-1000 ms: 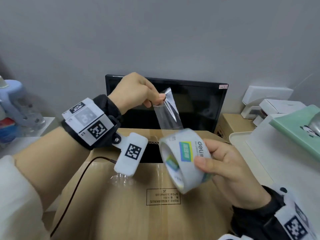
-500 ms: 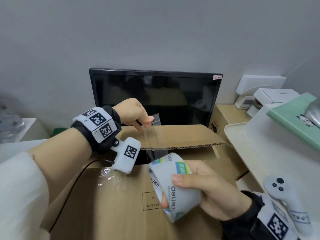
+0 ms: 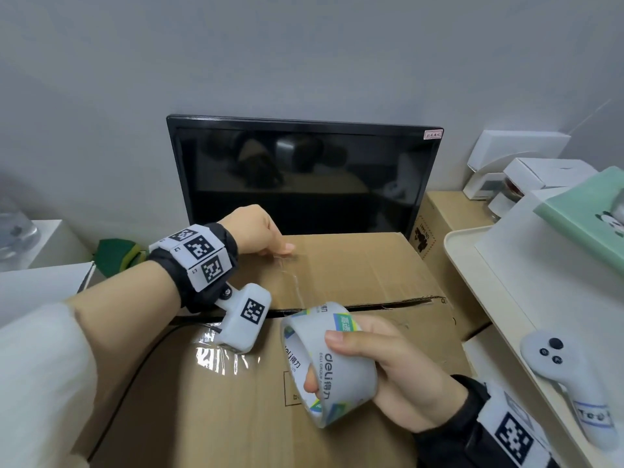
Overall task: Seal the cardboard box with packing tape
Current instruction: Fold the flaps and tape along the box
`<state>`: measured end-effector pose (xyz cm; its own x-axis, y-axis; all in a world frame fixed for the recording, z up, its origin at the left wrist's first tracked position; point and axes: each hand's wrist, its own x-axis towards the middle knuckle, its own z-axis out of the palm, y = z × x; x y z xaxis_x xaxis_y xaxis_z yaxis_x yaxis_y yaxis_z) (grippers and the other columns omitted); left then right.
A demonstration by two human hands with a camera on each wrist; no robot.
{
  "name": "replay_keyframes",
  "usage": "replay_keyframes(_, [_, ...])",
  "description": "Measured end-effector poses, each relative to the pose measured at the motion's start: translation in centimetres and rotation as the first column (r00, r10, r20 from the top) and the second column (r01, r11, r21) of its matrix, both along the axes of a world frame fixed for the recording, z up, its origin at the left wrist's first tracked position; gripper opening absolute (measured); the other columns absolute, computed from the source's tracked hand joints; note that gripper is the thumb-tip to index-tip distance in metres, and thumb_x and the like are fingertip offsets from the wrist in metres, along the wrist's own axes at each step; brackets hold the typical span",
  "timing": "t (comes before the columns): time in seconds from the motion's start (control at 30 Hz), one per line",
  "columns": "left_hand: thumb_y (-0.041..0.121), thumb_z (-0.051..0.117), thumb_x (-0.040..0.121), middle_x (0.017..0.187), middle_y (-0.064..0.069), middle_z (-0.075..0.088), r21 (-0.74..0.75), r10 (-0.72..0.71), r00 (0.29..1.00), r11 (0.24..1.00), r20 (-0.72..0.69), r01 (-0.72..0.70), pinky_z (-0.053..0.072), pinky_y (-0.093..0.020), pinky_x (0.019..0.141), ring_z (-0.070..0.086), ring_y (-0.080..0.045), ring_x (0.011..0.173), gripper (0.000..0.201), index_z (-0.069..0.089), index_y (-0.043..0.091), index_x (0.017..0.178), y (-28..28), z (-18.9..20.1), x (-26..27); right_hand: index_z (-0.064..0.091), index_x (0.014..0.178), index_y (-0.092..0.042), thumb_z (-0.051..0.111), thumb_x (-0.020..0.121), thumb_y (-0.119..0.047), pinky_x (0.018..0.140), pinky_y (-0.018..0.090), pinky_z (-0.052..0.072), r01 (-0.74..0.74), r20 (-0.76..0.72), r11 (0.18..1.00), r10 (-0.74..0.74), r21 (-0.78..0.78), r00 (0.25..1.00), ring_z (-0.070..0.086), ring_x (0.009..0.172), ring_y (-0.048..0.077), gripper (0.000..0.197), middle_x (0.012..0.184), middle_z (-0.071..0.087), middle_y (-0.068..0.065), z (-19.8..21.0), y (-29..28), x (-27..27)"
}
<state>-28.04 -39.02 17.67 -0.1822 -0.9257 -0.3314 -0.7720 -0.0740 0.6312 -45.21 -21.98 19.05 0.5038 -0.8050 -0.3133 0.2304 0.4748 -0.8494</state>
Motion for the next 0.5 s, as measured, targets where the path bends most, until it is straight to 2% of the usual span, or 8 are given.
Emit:
replay_keyframes(0.13, [0.042,0.078,0.068,0.082,-0.004,0.072,-0.022,-0.016,0.999,1.000,0.048,0.018,0.052,-0.033,0.082,0.064,-0.018,0.081,0.026,0.075,0.017,0.072,0.1,-0.6,-0.2,0.067,0.092,-0.004,0.063,0.070,-0.027,0.062,0.030,0.053,0.004,0.004,1.000,-0.004,0.022,1.000,0.064,0.062,0.022,0.032,0.071,0.068,0.016,-0.4,0.0,0.1])
replay_keyframes(0.3, [0.045,0.078,0.065,0.085,0.002,0.072,-0.061,-0.007,0.996,0.998,0.086,0.012,0.054,-0.039,0.085,0.064,-0.016,0.082,0.025,0.075,0.021,0.071,0.1,-1.2,-0.4,0.066,0.094,-0.002,0.057,0.075,-0.020,0.062,0.029,0.053,0.028,-0.007,0.999,-0.028,0.043,1.000,0.064,0.061,0.022,0.027,0.070,0.067,0.016,-0.5,0.0,0.2])
replay_keyframes(0.5, [0.044,0.083,0.058,0.083,0.006,0.072,-0.095,0.014,0.995,0.995,0.101,-0.004,0.054,-0.035,0.081,0.063,-0.012,0.082,0.026,0.074,0.022,0.071,0.2,-1.3,-0.5,0.065,0.096,-0.001,0.059,0.073,-0.019,0.061,0.028,0.053,0.037,0.003,0.998,-0.038,0.059,0.999,0.064,0.060,0.021,0.030,0.069,0.067,0.016,-0.6,0.1,0.5])
